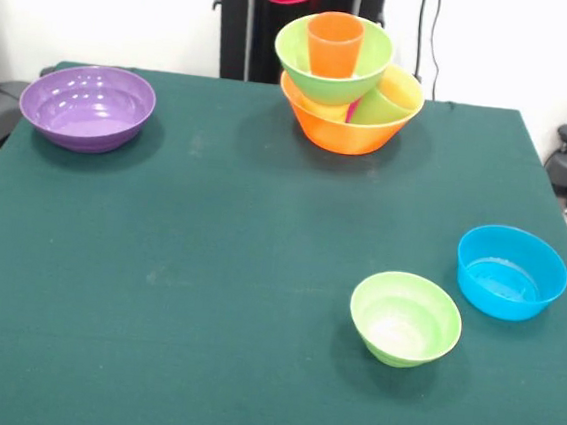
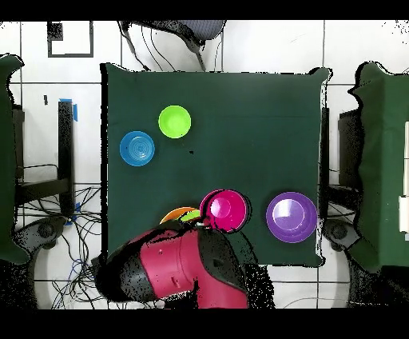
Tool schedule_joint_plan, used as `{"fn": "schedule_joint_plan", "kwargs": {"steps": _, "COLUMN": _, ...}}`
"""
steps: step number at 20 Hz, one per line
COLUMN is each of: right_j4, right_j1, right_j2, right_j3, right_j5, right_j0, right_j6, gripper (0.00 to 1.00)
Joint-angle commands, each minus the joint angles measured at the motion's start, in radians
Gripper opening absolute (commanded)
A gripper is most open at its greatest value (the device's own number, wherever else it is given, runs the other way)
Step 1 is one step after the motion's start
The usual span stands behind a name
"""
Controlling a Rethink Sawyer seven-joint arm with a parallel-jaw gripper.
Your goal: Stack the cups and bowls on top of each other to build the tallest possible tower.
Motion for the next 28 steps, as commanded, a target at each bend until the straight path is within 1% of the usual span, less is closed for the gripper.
{"fn": "schedule_joint_plan", "kwargs": {"steps": 1, "right_j4": -0.118, "right_j1": 0.094, "right_j2": -0.078, "right_j3": 0.092, "right_j5": -0.112, "right_j0": 0.07, "right_j6": 0.311, "gripper": 0.0}}
{"fn": "schedule_joint_plan", "kwargs": {"steps": 5, "right_j4": -0.132, "right_j1": 0.141, "right_j2": -0.115, "right_j3": 0.082, "right_j5": -0.181, "right_j0": 0.122, "right_j6": 0.389, "gripper": 0.0}}
{"fn": "schedule_joint_plan", "kwargs": {"steps": 7, "right_j4": -0.134, "right_j1": 0.179, "right_j2": -0.126, "right_j3": 0.064, "right_j5": -0.197, "right_j0": 0.145, "right_j6": 0.42, "gripper": 0.0}}
{"fn": "schedule_joint_plan", "kwargs": {"steps": 9, "right_j4": -0.123, "right_j1": 0.193, "right_j2": -0.135, "right_j3": 0.054, "right_j5": -0.202, "right_j0": 0.152, "right_j6": 0.422, "gripper": 0.0}}
{"fn": "schedule_joint_plan", "kwargs": {"steps": 13, "right_j4": -0.104, "right_j1": 0.19, "right_j2": -0.143, "right_j3": 0.043, "right_j5": -0.178, "right_j0": 0.162, "right_j6": 0.407, "gripper": 0.0}}
{"fn": "schedule_joint_plan", "kwargs": {"steps": 20, "right_j4": -0.071, "right_j1": 0.181, "right_j2": -0.165, "right_j3": 0.038, "right_j5": -0.143, "right_j0": 0.21, "right_j6": 0.422, "gripper": 0.0}}
{"fn": "schedule_joint_plan", "kwargs": {"steps": 28, "right_j4": -0.063, "right_j1": 0.176, "right_j2": -0.206, "right_j3": 0.031, "right_j5": -0.115, "right_j0": 0.265, "right_j6": 0.435, "gripper": 0.0}}
